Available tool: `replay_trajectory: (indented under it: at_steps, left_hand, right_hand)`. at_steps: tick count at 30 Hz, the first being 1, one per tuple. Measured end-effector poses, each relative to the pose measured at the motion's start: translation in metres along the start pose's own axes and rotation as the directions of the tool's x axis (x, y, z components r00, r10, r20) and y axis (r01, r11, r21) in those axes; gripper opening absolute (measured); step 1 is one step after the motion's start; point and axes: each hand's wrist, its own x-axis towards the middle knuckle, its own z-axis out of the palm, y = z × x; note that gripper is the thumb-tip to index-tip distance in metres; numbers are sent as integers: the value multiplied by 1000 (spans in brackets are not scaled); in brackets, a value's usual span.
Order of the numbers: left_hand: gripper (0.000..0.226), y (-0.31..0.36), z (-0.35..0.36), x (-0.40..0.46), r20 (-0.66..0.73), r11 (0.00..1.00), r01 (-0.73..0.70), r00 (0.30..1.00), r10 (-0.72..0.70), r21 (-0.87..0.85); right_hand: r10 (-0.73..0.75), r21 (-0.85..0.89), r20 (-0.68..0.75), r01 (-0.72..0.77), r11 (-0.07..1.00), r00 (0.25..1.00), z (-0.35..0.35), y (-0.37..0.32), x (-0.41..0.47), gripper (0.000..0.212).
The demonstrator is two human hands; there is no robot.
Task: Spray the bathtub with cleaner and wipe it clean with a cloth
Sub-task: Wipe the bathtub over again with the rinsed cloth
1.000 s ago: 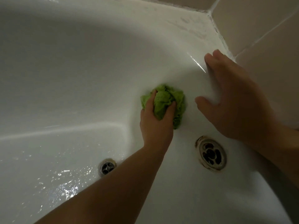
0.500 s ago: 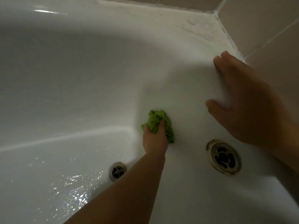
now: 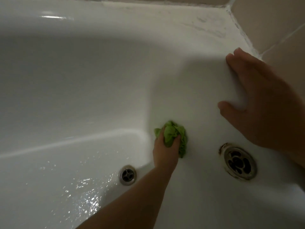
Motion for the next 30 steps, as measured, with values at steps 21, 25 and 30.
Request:
replay_trajectory:
  at_steps: [21,25,30]
  left_hand:
    - [71,49,4,-36,19,964,-229,972,234,-136]
    - [72,39,11,-56,73,963,-56,994,78,-265]
    - [77,86,11,-67,61,887,-352,921,386,-298]
  right_hand:
    - [68,-22,59,-66,998,996,-14,-4,-12,87]
    - [56,-31,112,-53,998,992,-16,-1,-22,91]
    - [46,3,78,-46,999,996,-15,0,-22,85]
